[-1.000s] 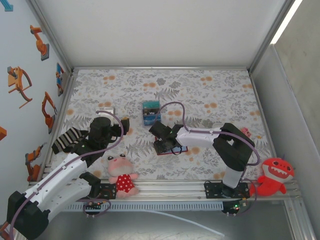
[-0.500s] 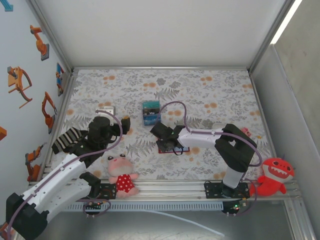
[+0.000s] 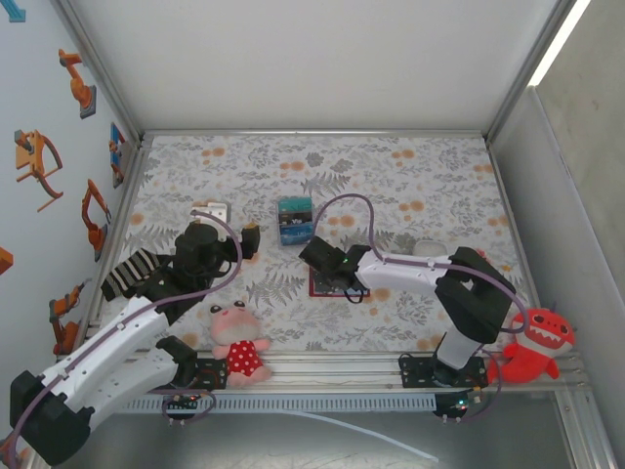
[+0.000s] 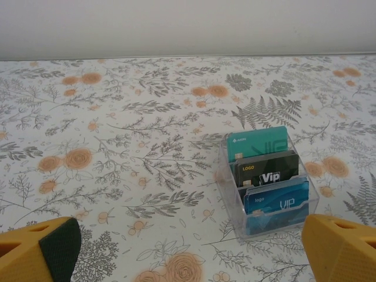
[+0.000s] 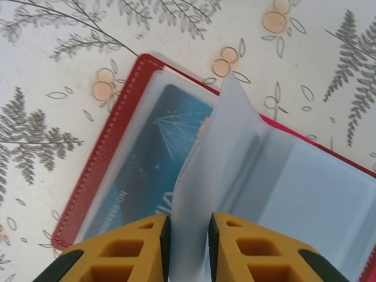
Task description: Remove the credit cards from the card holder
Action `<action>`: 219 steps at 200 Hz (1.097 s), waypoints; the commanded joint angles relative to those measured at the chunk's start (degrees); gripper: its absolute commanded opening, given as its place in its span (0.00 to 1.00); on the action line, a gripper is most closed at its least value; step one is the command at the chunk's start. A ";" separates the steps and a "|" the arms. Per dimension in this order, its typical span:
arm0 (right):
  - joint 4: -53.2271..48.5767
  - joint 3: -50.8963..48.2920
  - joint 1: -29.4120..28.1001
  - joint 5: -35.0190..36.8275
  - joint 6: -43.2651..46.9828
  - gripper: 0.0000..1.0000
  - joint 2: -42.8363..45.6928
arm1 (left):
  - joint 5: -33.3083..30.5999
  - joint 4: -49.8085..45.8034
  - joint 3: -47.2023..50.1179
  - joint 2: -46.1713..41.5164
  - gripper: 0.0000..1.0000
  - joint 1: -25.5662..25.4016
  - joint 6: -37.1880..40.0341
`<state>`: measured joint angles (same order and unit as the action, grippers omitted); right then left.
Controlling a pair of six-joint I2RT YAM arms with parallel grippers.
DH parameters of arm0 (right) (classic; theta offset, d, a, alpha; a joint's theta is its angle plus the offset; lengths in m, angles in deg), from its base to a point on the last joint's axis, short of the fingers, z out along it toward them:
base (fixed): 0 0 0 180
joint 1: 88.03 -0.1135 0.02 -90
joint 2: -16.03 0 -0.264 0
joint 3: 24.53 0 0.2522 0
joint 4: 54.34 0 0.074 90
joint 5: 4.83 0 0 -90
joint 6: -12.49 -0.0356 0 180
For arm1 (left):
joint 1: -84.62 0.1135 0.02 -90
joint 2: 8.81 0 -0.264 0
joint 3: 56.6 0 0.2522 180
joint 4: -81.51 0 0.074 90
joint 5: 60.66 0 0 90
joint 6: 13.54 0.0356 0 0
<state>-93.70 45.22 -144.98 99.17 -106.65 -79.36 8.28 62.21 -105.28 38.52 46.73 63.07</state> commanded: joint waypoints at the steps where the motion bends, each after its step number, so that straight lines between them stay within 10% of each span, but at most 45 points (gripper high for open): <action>1: -1.55 -1.30 0.67 2.77 -1.82 0.26 2.56 | -0.72 1.73 -2.16 0.50 0.97 -1.05 2.01; 219: 9.55 -14.31 9.75 -8.13 2.67 0.31 9.88 | -6.09 8.09 -3.96 9.98 0.97 -9.21 8.55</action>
<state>-88.13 32.78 -136.98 95.26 -107.13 -71.14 3.21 68.59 -107.47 48.38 37.77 70.53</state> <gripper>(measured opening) 0.310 0.969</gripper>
